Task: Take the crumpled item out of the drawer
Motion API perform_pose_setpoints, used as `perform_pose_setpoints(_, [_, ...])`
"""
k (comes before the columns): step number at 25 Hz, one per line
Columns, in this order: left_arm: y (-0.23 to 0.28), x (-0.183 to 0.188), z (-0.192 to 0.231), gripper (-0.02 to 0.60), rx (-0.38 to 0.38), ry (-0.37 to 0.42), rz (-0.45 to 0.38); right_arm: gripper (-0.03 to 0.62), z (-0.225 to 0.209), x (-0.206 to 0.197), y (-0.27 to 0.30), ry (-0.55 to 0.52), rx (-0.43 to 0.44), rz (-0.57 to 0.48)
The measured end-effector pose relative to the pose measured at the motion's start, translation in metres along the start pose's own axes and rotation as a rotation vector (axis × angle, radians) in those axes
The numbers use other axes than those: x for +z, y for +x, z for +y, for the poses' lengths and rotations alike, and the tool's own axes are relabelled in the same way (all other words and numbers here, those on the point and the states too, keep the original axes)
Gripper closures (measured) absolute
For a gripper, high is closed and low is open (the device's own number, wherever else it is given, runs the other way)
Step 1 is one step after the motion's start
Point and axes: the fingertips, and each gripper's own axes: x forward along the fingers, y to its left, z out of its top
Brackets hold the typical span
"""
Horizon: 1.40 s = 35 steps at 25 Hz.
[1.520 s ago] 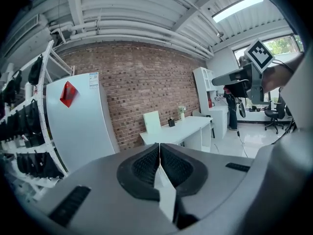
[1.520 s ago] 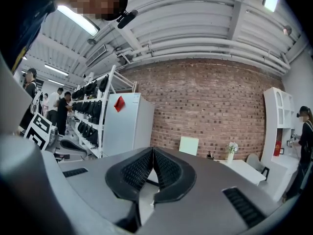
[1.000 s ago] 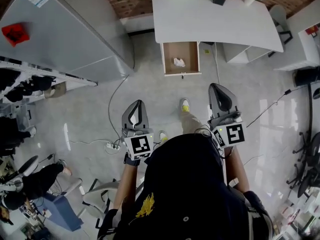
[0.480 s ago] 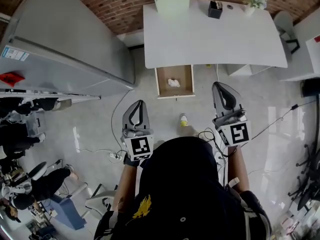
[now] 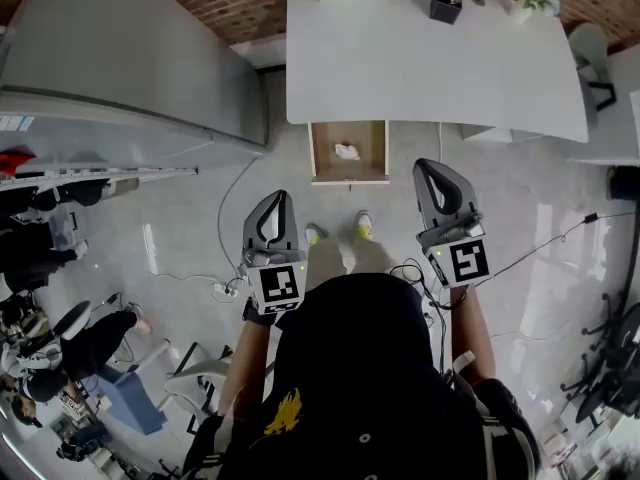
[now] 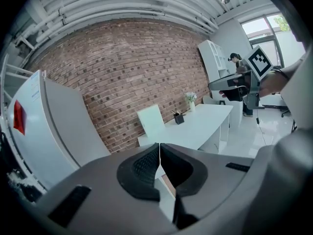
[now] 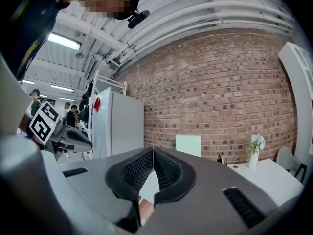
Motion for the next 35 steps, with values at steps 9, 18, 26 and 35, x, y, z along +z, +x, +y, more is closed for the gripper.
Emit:
perform_pose_setpoints(9, [0.025,-0.017,0.013,0.561,-0.052,-0.034,-0.014,0.563,0.012,-0.025,0.016,-0.027,-0.018,0.117])
perform_pose_setpoints(18, [0.057,-0.033,0.032,0.561,-0.091,-0.077,-0.050,0.466,0.031,-0.065,0.063,-0.067,0.032,0.228])
perform_pose_setpoints(26, [0.082,-0.096,0.035,0.561,-0.101,-0.174,0.007,0.344,0.049,-0.194,0.120,-0.036,0.111,0.485])
perform_pose_setpoints(35, [0.138,-0.167,0.030,0.561,-0.118,-0.228,0.057,0.338,0.052,-0.371,0.181,0.033,0.105,0.689])
